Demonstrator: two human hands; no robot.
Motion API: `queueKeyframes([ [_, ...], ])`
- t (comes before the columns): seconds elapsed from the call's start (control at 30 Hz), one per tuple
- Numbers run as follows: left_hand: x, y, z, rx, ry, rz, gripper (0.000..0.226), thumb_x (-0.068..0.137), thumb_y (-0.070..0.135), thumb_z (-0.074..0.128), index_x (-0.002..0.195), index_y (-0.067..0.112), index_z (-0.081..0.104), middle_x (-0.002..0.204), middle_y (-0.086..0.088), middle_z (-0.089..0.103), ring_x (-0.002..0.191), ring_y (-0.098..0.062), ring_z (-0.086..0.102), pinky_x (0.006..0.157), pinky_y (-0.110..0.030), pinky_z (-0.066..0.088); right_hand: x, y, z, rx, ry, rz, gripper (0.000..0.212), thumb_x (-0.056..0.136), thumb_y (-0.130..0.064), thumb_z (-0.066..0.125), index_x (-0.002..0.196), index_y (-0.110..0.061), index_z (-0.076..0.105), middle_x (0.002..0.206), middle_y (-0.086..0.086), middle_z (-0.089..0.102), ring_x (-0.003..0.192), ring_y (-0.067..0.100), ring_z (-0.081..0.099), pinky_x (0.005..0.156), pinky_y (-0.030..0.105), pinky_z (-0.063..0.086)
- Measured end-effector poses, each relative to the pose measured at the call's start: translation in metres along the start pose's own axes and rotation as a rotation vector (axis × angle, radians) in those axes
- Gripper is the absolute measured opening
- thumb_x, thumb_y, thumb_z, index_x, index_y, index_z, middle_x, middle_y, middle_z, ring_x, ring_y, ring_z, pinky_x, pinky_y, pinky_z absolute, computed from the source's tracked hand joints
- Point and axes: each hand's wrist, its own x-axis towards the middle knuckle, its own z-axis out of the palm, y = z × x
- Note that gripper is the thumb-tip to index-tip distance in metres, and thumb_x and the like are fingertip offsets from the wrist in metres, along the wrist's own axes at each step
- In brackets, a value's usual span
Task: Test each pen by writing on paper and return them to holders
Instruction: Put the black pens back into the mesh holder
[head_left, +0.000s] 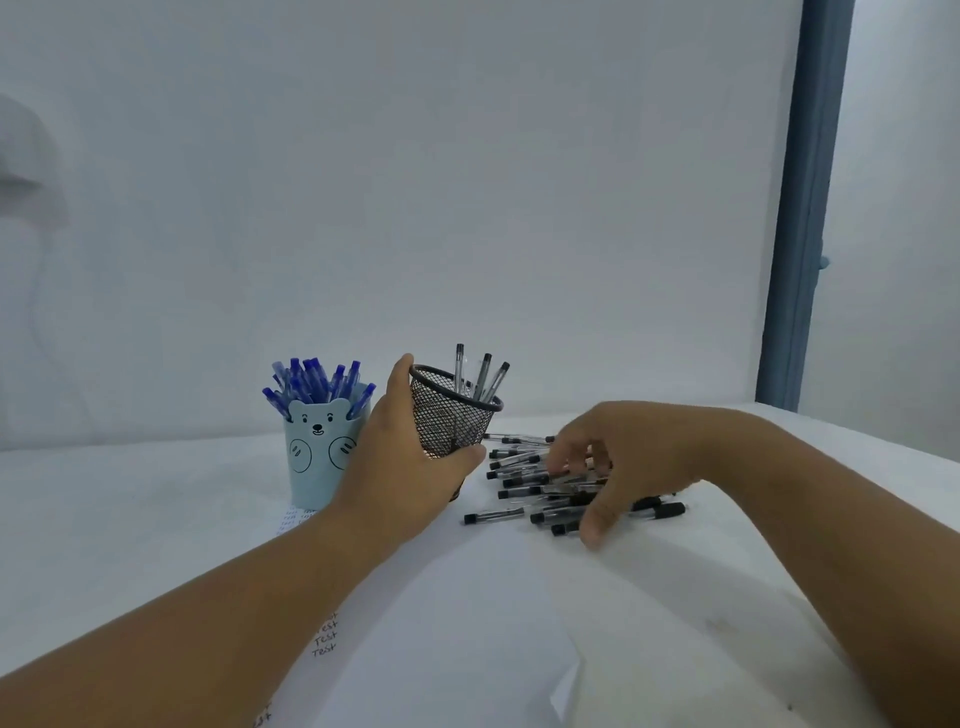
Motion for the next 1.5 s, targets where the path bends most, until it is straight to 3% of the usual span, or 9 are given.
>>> queueKeyframes([
  [0.13, -0.001, -0.001, 0.000, 0.006, -0.018, 0.000, 0.111, 0.074, 0.036, 0.087, 0.158, 0.035, 0.014, 0.134, 0.010, 0.053, 0.117, -0.012, 0.055, 0.103, -0.035, 0.048, 0.006, -0.005, 0.006, -0.055, 0.020, -0.008, 0.054, 0.058, -0.049, 0.095, 0.105, -0.039, 0.070, 0.099, -0.016, 0.065, 0.074, 0.000, 0.057, 0.067, 0.021, 0.044],
  [0.6, -0.003, 0.003, 0.000, -0.002, -0.027, -0.004, 0.110, 0.072, 0.034, 0.088, 0.156, 0.036, 0.018, 0.132, 0.007, 0.055, 0.115, -0.013, 0.058, 0.103, -0.040, 0.050, 0.005, -0.009, 0.011, -0.188, -0.001, -0.034, 0.029, 0.073, -0.036, 0.085, 0.079, -0.030, 0.057, 0.089, -0.002, 0.063, 0.079, 0.021, 0.060, 0.075, 0.038, 0.051],
  [0.77, -0.003, 0.004, 0.000, -0.006, -0.017, 0.002, 0.109, 0.073, 0.034, 0.088, 0.156, 0.034, 0.019, 0.131, 0.009, 0.054, 0.114, -0.012, 0.056, 0.100, -0.034, 0.049, 0.003, -0.011, 0.011, -0.189, 0.015, -0.037, 0.026, 0.076, -0.035, 0.081, 0.089, -0.024, 0.062, 0.088, 0.002, 0.062, 0.075, 0.019, 0.057, 0.071, 0.036, 0.047],
  [0.93, -0.002, 0.004, -0.001, -0.019, -0.002, -0.009, 0.106, 0.074, 0.033, 0.088, 0.156, 0.033, 0.021, 0.129, 0.010, 0.054, 0.110, -0.008, 0.056, 0.088, -0.020, 0.042, 0.003, -0.016, 0.012, -0.215, 0.008, 0.007, 0.029, 0.090, -0.034, 0.071, 0.117, -0.029, 0.062, 0.104, -0.009, 0.062, 0.096, 0.018, 0.060, 0.082, 0.034, 0.049],
  [1.03, -0.002, 0.004, -0.001, -0.029, 0.005, -0.015, 0.106, 0.073, 0.032, 0.088, 0.156, 0.033, 0.021, 0.128, 0.011, 0.055, 0.110, -0.007, 0.056, 0.083, -0.015, 0.040, 0.003, -0.015, 0.012, -0.231, 0.032, 0.011, 0.008, 0.093, -0.031, 0.068, 0.093, -0.028, 0.060, 0.092, -0.009, 0.060, 0.087, 0.017, 0.058, 0.075, 0.032, 0.046],
  [1.07, -0.002, 0.004, -0.001, -0.030, 0.009, -0.019, 0.106, 0.074, 0.031, 0.088, 0.156, 0.033, 0.022, 0.128, 0.010, 0.055, 0.110, -0.007, 0.056, 0.084, -0.016, 0.040, 0.003, -0.014, 0.011, -0.241, 0.040, 0.007, 0.017, 0.094, -0.029, 0.066, 0.081, -0.027, 0.054, 0.084, -0.009, 0.056, 0.079, 0.015, 0.055, 0.069, 0.030, 0.042],
  [1.2, -0.001, 0.005, 0.000, -0.039, 0.032, -0.036, 0.106, 0.073, 0.030, 0.089, 0.156, 0.033, 0.022, 0.127, 0.009, 0.055, 0.111, -0.010, 0.056, 0.089, -0.020, 0.040, 0.002, -0.012, 0.005, -0.175, 0.107, 0.005, 0.026, 0.097, -0.022, 0.061, 0.074, -0.023, 0.047, 0.076, -0.010, 0.054, 0.067, 0.009, 0.048, 0.061, 0.025, 0.035],
  [1.4, 0.000, 0.004, 0.000, -0.072, 0.054, -0.069, 0.107, 0.074, 0.032, 0.088, 0.155, 0.035, 0.019, 0.125, 0.010, 0.055, 0.111, -0.010, 0.055, 0.085, -0.019, 0.040, 0.001, -0.002, -0.007, 0.107, 0.380, -0.021, 0.013, 0.099, -0.007, 0.055, 0.094, -0.016, 0.063, 0.088, -0.017, 0.064, 0.062, -0.011, 0.057, 0.053, 0.008, 0.040],
  [1.5, 0.000, 0.004, -0.001, -0.079, 0.059, -0.072, 0.106, 0.074, 0.032, 0.088, 0.155, 0.034, 0.020, 0.125, 0.009, 0.055, 0.110, -0.012, 0.056, 0.086, -0.021, 0.041, 0.002, 0.006, -0.012, 0.168, 0.553, -0.037, 0.014, 0.095, -0.007, 0.061, 0.100, -0.019, 0.068, 0.087, -0.014, 0.068, 0.068, 0.013, 0.062, 0.061, 0.017, 0.050],
])
